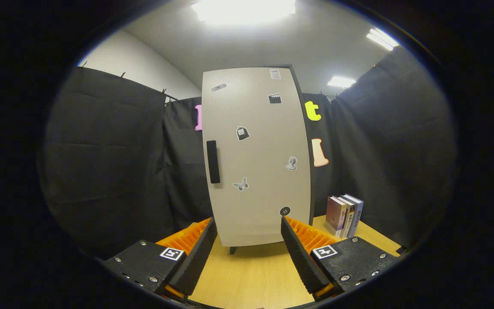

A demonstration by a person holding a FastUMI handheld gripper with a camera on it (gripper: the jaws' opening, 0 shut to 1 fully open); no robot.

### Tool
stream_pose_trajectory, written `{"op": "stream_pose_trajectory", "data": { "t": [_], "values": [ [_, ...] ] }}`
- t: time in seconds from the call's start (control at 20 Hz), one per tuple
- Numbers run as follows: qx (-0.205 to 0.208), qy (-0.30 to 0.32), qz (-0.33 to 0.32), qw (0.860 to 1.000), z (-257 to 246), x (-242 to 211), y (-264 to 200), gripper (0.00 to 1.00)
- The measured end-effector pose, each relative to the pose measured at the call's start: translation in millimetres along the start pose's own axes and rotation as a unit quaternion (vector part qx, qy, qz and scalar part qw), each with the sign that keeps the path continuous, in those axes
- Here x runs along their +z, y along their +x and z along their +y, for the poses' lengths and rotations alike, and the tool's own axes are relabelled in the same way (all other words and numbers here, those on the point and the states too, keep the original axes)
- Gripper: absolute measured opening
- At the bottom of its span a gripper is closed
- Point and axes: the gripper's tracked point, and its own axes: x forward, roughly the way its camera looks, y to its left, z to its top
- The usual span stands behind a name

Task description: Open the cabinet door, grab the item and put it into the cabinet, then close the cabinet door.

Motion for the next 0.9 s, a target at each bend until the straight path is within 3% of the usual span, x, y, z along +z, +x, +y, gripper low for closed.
{"op": "stream_pose_trajectory", "data": {
  "t": [0.9],
  "values": [
    [0.001,0.001,0.004,1.0,14.3,-2.6,20.0,0.93]
  ]
}}
